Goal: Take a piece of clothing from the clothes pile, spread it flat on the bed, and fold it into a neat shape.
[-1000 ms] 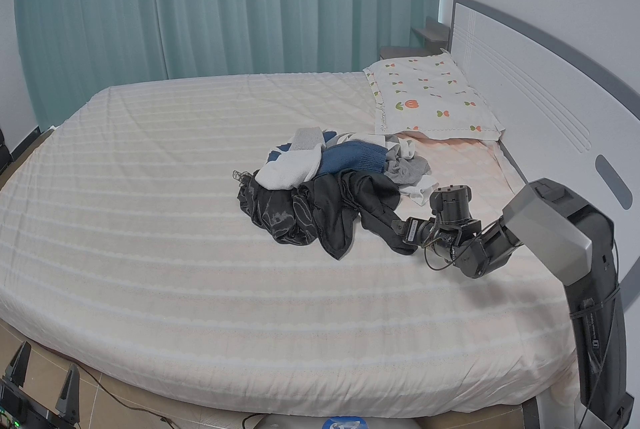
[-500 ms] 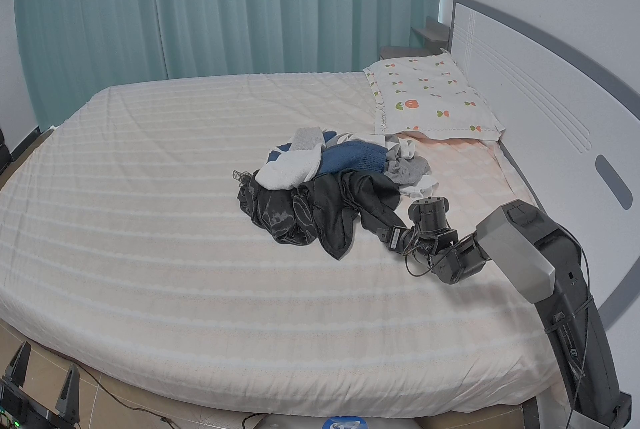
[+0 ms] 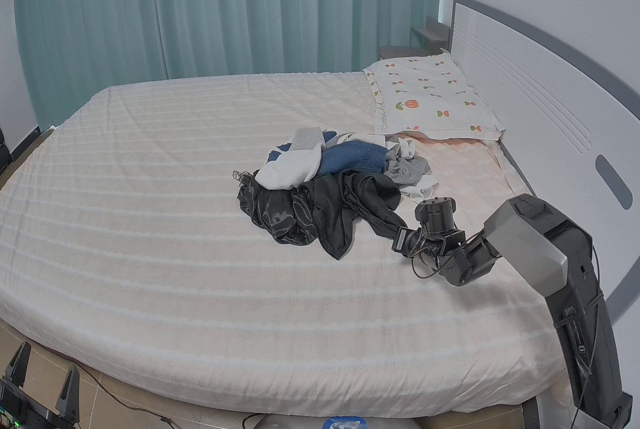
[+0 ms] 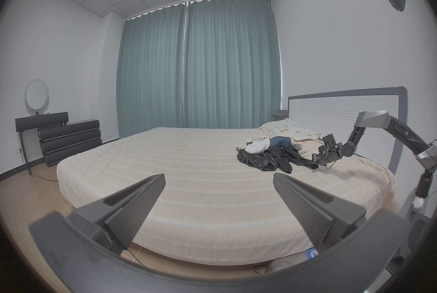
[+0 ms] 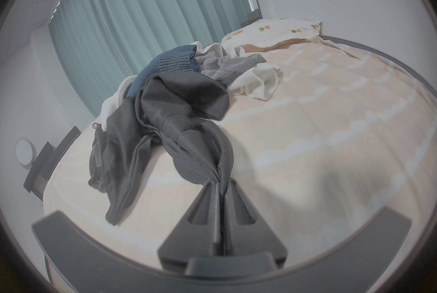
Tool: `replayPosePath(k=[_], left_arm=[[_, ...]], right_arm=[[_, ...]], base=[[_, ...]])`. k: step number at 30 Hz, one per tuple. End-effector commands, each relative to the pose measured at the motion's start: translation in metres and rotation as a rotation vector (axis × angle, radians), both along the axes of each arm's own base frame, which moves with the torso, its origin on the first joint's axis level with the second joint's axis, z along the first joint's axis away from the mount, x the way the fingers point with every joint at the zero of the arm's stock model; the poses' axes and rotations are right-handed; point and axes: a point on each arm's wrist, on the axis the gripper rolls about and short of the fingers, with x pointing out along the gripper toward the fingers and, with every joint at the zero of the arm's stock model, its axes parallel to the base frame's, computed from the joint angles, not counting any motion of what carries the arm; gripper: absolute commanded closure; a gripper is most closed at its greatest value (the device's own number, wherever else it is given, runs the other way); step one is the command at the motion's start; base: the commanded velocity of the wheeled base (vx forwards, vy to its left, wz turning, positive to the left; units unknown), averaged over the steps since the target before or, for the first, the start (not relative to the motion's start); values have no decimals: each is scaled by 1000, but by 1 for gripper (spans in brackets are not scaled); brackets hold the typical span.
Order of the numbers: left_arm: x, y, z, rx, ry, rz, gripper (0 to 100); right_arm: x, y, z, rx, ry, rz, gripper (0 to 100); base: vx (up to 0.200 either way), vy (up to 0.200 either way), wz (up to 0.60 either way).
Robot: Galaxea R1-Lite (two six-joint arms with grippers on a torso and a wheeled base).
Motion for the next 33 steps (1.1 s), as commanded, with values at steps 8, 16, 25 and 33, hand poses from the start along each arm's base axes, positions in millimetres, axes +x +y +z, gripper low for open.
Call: replayPosePath(k=[8, 16, 25, 33], left_arm=[[0, 0, -5, 6, 5, -9, 0], [-1, 0, -1, 11, -21, -5, 0], [66, -3, 102, 29, 102, -109, 0], [181, -32, 78, -35, 355, -249, 0]], right_arm=[[-125, -38, 56, 165, -15, 40, 100], [-224, -73, 57, 295, 57, 45, 100], [-263, -78, 45, 391, 213, 31, 100], [-250, -69, 38, 399, 199, 36, 100]], base=[[0, 0, 0], [0, 0, 0], [0, 0, 0], [0, 0, 0]])
